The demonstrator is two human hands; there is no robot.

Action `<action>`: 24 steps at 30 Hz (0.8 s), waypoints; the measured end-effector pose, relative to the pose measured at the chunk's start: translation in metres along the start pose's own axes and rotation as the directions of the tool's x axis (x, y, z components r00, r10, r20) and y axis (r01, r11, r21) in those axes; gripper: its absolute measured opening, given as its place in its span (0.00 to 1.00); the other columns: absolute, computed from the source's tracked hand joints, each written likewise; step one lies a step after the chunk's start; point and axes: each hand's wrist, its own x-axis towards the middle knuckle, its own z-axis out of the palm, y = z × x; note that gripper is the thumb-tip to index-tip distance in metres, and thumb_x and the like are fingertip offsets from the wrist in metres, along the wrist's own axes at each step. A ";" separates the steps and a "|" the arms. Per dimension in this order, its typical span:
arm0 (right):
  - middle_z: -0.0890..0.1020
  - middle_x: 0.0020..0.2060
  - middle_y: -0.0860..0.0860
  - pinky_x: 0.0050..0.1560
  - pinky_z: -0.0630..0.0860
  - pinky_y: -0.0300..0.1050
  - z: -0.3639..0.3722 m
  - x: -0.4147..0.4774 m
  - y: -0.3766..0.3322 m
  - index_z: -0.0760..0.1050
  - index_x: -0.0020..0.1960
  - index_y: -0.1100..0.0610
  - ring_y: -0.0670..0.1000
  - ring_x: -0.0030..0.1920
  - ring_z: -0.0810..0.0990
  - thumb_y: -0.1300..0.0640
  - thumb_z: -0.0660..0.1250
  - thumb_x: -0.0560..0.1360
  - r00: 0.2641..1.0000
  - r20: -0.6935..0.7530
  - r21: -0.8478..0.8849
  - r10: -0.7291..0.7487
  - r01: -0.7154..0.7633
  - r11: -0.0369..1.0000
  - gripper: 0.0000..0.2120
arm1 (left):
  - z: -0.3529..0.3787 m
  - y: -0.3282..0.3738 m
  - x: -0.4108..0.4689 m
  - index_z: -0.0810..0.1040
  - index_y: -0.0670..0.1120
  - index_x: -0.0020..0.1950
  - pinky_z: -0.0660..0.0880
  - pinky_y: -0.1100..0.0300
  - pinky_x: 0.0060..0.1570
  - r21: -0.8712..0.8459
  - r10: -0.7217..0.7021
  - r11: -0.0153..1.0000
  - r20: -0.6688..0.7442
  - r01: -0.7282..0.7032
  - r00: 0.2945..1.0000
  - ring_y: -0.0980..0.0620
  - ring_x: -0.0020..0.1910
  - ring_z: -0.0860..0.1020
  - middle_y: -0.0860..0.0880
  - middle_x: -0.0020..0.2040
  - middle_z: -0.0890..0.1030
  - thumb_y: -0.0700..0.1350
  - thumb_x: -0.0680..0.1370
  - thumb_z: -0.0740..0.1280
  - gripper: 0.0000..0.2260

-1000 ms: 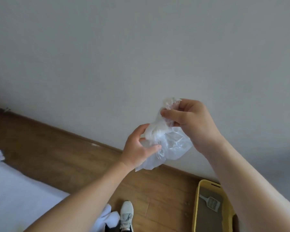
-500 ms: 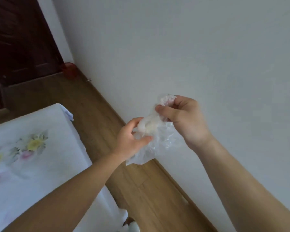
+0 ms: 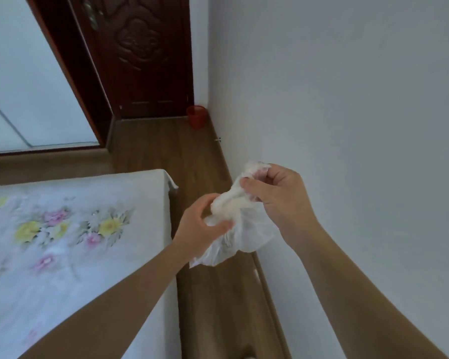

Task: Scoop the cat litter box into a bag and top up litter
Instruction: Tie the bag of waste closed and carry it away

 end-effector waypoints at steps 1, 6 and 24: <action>0.79 0.32 0.55 0.41 0.81 0.48 0.003 0.021 0.004 0.79 0.36 0.60 0.53 0.34 0.79 0.61 0.73 0.72 1.000 0.024 0.001 0.002 -0.002 1.000 0.07 | 0.000 0.000 0.013 0.74 0.67 0.54 0.77 0.66 0.57 -0.154 -0.064 0.986 0.039 0.069 0.997 0.59 0.58 0.79 0.63 0.54 0.80 0.69 0.61 0.69 0.23; 0.78 0.30 0.51 0.41 0.80 0.42 0.019 0.125 0.009 0.77 0.33 0.58 0.47 0.34 0.77 0.62 0.72 0.72 0.992 0.129 0.001 0.000 0.000 1.000 0.09 | 0.001 -0.017 0.096 0.74 0.63 0.55 0.77 0.61 0.56 -0.217 -0.179 0.961 -0.030 0.168 0.983 0.55 0.55 0.79 0.59 0.55 0.80 0.49 0.70 0.78 0.19; 0.78 0.33 0.60 0.45 0.78 0.46 0.190 0.523 -0.020 0.79 0.37 0.62 0.53 0.37 0.78 0.62 0.71 0.73 0.985 0.174 0.072 0.014 -0.027 0.997 0.07 | -0.105 -0.159 0.475 0.75 0.57 0.62 0.78 0.63 0.55 -0.184 -0.099 0.980 -0.144 0.072 0.985 0.61 0.54 0.79 0.60 0.54 0.80 0.51 0.71 0.76 0.21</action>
